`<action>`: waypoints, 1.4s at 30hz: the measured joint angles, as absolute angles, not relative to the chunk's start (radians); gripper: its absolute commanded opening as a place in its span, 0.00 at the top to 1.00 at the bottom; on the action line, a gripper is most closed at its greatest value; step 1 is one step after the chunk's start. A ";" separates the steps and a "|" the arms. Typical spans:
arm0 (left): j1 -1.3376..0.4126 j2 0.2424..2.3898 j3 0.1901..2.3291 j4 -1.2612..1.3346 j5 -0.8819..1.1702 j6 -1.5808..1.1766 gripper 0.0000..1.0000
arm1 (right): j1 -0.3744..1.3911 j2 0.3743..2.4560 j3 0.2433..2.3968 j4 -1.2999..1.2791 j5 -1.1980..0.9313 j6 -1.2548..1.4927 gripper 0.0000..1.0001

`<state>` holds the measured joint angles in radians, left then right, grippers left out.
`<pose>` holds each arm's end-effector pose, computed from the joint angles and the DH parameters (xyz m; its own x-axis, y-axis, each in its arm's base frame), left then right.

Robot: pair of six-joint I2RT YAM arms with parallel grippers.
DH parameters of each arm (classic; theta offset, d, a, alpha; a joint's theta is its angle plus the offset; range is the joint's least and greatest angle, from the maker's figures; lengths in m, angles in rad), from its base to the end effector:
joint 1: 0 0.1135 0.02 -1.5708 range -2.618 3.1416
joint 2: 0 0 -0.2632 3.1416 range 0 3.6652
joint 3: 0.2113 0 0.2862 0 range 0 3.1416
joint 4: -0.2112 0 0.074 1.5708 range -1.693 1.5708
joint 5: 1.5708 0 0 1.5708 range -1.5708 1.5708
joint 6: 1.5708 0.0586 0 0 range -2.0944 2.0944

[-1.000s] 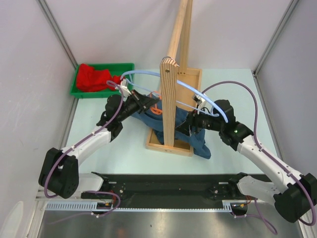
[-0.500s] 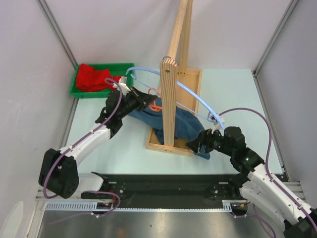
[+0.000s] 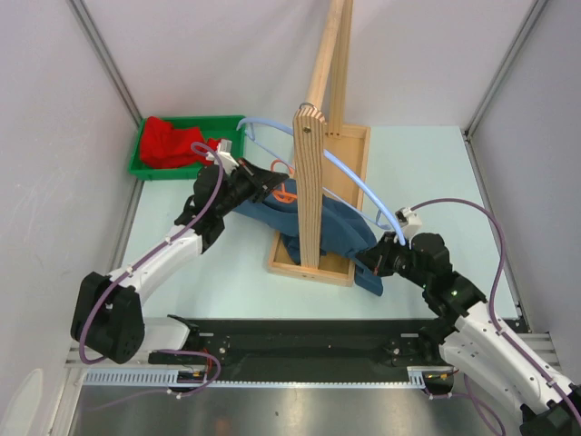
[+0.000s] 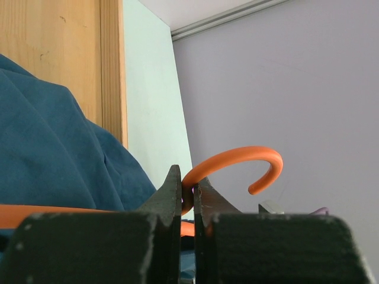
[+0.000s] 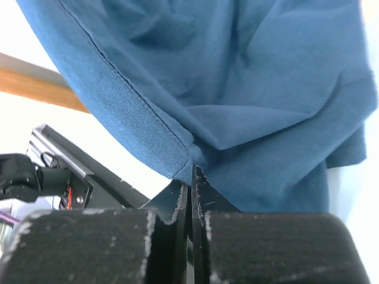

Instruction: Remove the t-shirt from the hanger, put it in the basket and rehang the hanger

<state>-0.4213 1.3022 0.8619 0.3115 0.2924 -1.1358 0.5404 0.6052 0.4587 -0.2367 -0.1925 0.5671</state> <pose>0.3197 -0.1618 0.2856 -0.6411 -0.6643 -0.3844 0.1687 0.3666 -0.9150 0.1753 0.1182 0.2326 -0.6234 0.2409 -0.7439 -0.3821 0.7362 0.5586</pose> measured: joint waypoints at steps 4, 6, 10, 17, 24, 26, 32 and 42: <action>-0.422 1.311 0.862 0.319 0.280 -1.135 1.00 | 0.540 0.602 0.548 -0.337 -0.134 0.596 1.00; -0.421 1.326 0.862 0.328 0.267 -1.133 1.00 | 0.540 0.593 0.607 -0.384 -0.107 0.615 1.00; -0.419 1.361 0.857 0.342 0.261 -1.134 1.00 | 0.541 0.554 0.780 -0.504 0.003 0.653 1.00; -0.379 1.367 0.829 0.366 0.266 -1.145 1.00 | 0.541 0.490 0.974 -0.696 0.262 0.726 1.00; -0.321 1.324 0.813 0.370 0.321 -1.168 0.99 | 0.543 0.385 0.953 -0.920 0.472 0.868 1.00; -0.318 1.300 0.813 0.374 0.342 -1.178 1.00 | 0.544 0.374 0.939 -0.939 0.485 0.891 1.00; -0.301 1.283 0.813 0.411 0.382 -1.235 1.00 | 0.544 0.366 0.819 -0.944 0.481 0.924 1.00; -0.299 1.247 0.815 0.414 0.430 -1.285 1.00 | 0.544 0.305 0.694 -0.884 0.420 0.925 1.00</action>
